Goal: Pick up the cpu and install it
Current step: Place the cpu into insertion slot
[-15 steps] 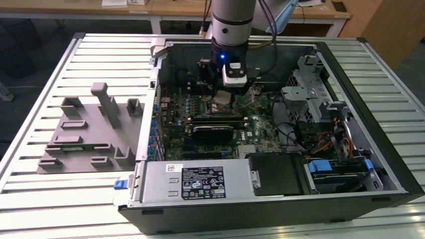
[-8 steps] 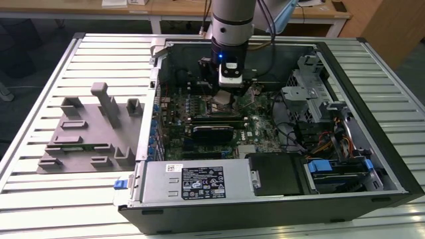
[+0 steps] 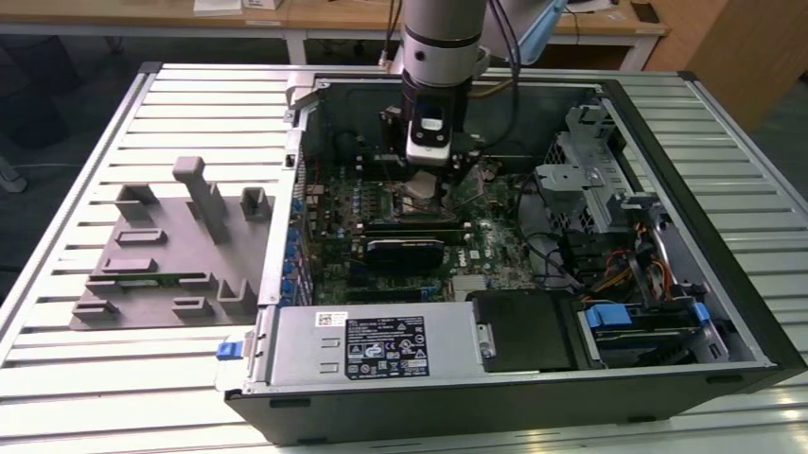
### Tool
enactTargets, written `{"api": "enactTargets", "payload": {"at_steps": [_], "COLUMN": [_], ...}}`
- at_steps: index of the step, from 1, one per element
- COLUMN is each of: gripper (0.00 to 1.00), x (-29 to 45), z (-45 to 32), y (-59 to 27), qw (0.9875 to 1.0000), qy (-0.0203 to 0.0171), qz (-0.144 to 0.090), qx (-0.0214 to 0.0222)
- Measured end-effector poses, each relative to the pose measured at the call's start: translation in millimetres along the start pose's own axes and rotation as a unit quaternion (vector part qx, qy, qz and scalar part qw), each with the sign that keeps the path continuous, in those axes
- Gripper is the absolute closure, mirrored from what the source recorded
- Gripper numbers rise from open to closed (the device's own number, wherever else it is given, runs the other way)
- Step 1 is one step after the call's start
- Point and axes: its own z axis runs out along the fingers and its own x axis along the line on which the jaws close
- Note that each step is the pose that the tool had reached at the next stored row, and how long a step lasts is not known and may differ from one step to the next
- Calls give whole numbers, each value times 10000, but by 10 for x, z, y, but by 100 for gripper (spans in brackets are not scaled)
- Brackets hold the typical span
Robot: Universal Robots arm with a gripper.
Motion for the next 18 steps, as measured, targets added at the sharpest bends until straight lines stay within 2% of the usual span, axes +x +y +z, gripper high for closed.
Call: {"api": "enactTargets", "payload": {"at_steps": [4, 9, 13, 16, 18], "gripper": [46, 46, 46, 46, 46], "x": [0, 0, 0, 0, 0], "z": [0, 1, 2, 4, 5], "y": [0, 0, 0, 0, 0], "qw": [9996, 9976, 9946, 9914, 9888], "qy": [1, 3, 5, 6, 6], "qz": [297, 689, 1039, 1310, 1493], "qx": [4, 8, 12, 15, 17]}}
